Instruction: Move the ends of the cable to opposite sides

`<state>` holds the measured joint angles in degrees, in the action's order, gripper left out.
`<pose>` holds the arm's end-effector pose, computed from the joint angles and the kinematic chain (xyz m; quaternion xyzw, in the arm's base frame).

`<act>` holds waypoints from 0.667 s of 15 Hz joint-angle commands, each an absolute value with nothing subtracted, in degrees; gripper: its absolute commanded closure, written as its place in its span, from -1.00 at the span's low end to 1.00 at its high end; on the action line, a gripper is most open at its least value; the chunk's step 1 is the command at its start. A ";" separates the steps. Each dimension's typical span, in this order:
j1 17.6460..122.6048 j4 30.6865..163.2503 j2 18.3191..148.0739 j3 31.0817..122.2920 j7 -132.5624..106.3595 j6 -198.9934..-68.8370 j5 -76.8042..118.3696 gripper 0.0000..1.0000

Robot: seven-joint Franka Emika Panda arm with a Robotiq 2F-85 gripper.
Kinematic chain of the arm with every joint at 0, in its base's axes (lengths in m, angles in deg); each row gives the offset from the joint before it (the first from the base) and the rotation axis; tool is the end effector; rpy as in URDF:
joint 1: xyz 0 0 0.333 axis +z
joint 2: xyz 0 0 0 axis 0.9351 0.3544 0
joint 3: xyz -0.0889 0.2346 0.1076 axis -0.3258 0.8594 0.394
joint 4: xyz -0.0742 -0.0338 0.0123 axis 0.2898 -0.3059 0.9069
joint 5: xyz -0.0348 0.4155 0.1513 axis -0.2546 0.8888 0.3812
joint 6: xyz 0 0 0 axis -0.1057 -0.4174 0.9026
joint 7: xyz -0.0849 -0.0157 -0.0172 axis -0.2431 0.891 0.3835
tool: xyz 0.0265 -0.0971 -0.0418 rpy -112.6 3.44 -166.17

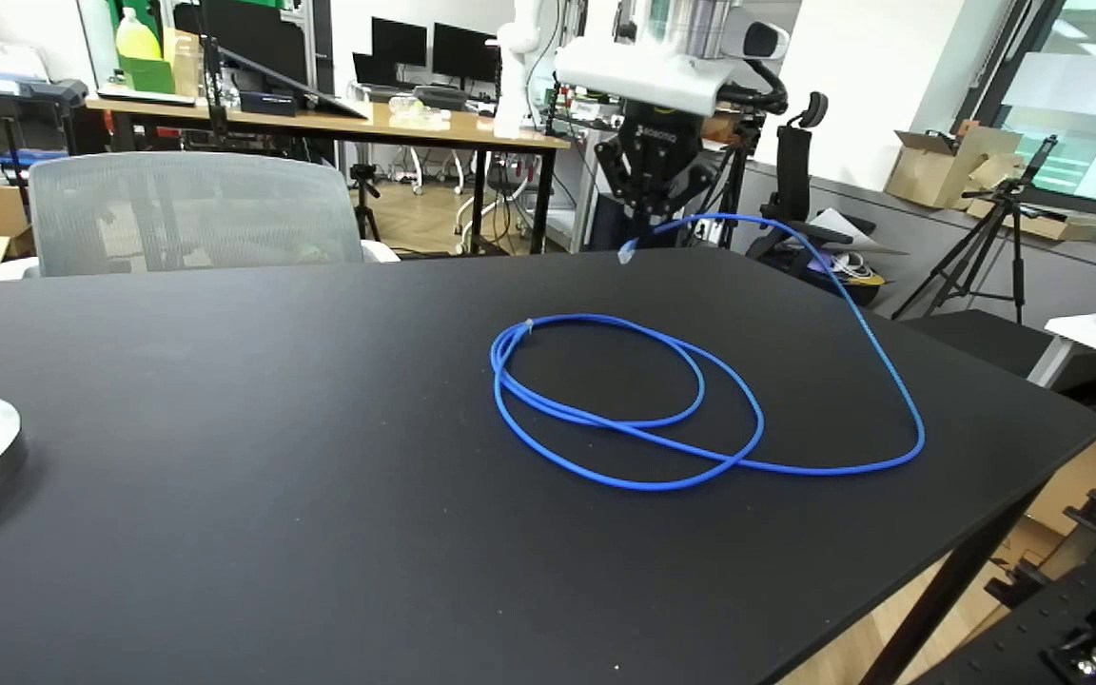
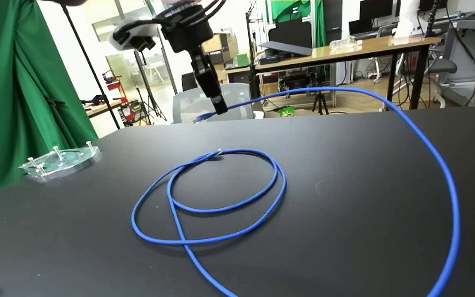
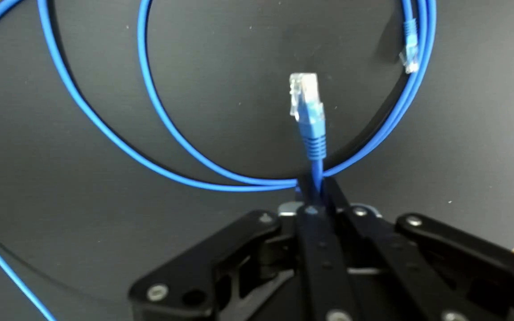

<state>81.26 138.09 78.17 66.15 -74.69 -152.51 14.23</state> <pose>0.5551 -0.0239 0.1826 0.8617 -0.4977 0.0971 0.0185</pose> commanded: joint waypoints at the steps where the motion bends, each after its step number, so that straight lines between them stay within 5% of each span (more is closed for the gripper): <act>1: 75.68 138.78 77.66 67.08 -77.30 -151.66 15.94 0.97; 10: 67.74 138.50 81.93 67.20 -74.62 -152.98 24.70 0.97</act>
